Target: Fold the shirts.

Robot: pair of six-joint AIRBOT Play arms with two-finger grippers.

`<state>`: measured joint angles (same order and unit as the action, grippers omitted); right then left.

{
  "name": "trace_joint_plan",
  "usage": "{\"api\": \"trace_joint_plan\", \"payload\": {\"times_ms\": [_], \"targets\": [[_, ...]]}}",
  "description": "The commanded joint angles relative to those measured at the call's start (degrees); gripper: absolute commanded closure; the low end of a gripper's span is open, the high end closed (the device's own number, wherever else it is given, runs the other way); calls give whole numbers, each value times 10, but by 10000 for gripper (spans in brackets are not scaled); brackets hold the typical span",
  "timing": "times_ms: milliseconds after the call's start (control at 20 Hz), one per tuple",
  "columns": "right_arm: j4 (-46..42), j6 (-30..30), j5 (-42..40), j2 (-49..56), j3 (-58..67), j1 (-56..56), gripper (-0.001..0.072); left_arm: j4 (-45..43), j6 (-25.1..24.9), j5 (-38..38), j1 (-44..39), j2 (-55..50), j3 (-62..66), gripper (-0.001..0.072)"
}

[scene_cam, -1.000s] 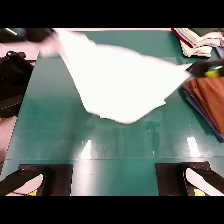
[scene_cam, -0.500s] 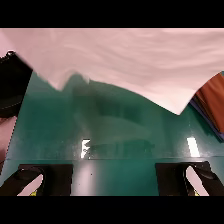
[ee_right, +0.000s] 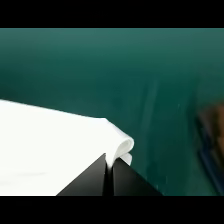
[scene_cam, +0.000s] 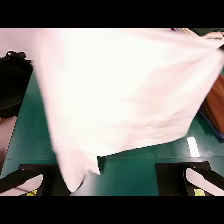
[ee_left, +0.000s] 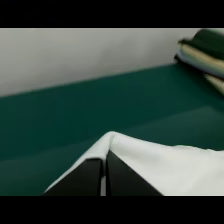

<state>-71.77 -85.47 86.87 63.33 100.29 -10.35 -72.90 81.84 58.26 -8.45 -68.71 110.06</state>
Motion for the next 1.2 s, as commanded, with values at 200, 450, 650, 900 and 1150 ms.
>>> {"api": "trace_joint_plan", "payload": {"times_ms": [200, 450, 650, 900, 1150], "targets": [[-32, -20, -83, 207, -73, 61, 678, -21, 32, 63, 4, -244, -26, 506], [81, -7, -64, 250, -4, 14, 333, 5, 54, 131, 81, -223, -23, 112], [87, 25, -28, 188, -49, 3, 334, 6, 53, 212, 162, -156, -85, 111], [88, 35, -78, 70, -209, 27, 333, 3, 47, 182, 197, 22, -414, 111], [93, 35, -150, -6, -308, 49, 333, 2, 54, 176, 197, 144, -671, 111]]}}
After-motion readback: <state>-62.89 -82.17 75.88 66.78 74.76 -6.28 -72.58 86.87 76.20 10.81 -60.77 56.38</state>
